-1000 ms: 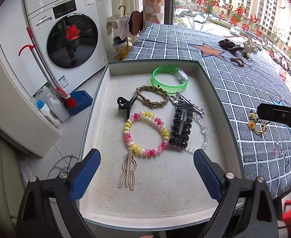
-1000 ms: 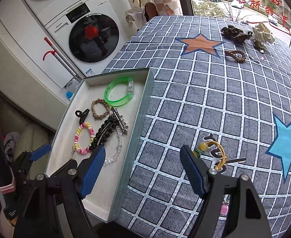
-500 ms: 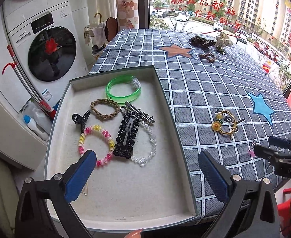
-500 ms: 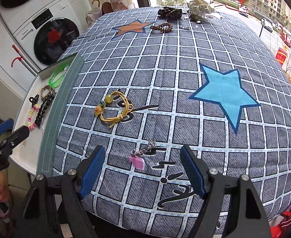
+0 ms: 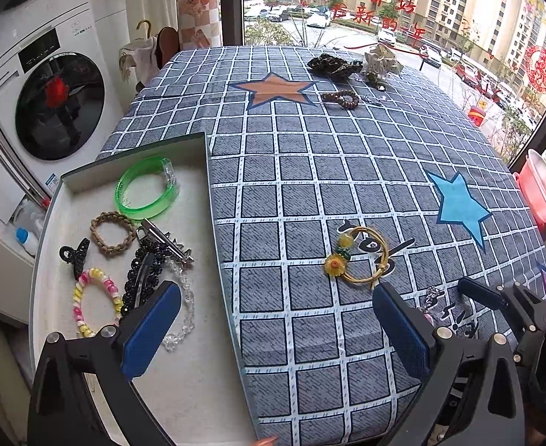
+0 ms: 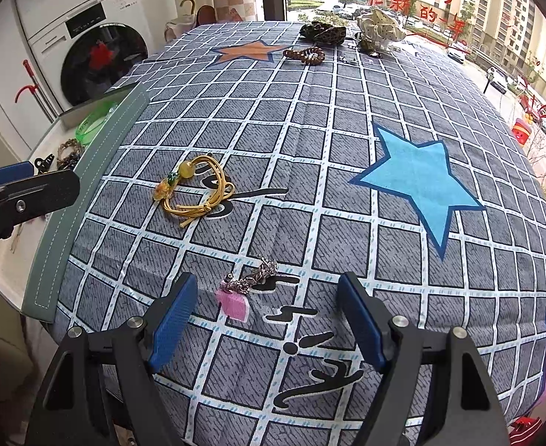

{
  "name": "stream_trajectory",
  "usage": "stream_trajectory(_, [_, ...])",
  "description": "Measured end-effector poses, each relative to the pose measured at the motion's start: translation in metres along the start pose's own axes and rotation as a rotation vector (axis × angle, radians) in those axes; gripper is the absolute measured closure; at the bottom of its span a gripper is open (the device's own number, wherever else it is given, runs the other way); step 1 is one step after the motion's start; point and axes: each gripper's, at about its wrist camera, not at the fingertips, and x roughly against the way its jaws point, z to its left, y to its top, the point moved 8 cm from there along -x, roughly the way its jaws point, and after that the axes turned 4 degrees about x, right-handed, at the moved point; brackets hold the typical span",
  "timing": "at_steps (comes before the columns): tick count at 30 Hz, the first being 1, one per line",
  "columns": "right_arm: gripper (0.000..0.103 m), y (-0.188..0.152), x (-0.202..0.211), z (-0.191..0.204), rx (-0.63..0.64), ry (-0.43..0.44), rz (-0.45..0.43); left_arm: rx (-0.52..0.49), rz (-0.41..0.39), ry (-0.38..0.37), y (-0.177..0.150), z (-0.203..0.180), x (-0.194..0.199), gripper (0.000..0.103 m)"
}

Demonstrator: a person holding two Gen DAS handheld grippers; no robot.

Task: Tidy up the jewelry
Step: 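Move both open tools back over the yellow cord bracelet and silver charm, then grasp the yellow cord bracelet with the left tool while the right tool grasps the silver charm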

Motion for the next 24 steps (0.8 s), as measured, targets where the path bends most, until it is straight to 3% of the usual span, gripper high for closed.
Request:
stream_trajectory(8, [0.028, 0.0, 0.0, 0.002, 0.037, -0.027, -0.046, -0.032, 0.058, -0.024, 0.013, -0.034, -0.032, 0.0])
stream_trajectory(17, [0.034, 0.0, 0.002, 0.003, 0.05, -0.046, -0.09, -0.03, 0.137, -0.01, 0.014, -0.044, -0.072, 0.005])
stream_trajectory(18, [0.036, 0.0, 0.002, 0.005, 0.057, -0.049, -0.094, -0.034, 0.139, -0.012, 0.013, -0.045, -0.074, 0.008])
stream_trajectory(19, [0.04, 0.001, 0.002, 0.006, 0.063, -0.048, -0.1, -0.04, 0.145, -0.012, 0.012, -0.046, -0.076, 0.02])
stream_trajectory(24, [0.064, 0.004, 0.002, 0.017, 0.095, -0.045, -0.115, -0.085, 0.128, -0.007, 0.009, -0.054, -0.075, 0.03])
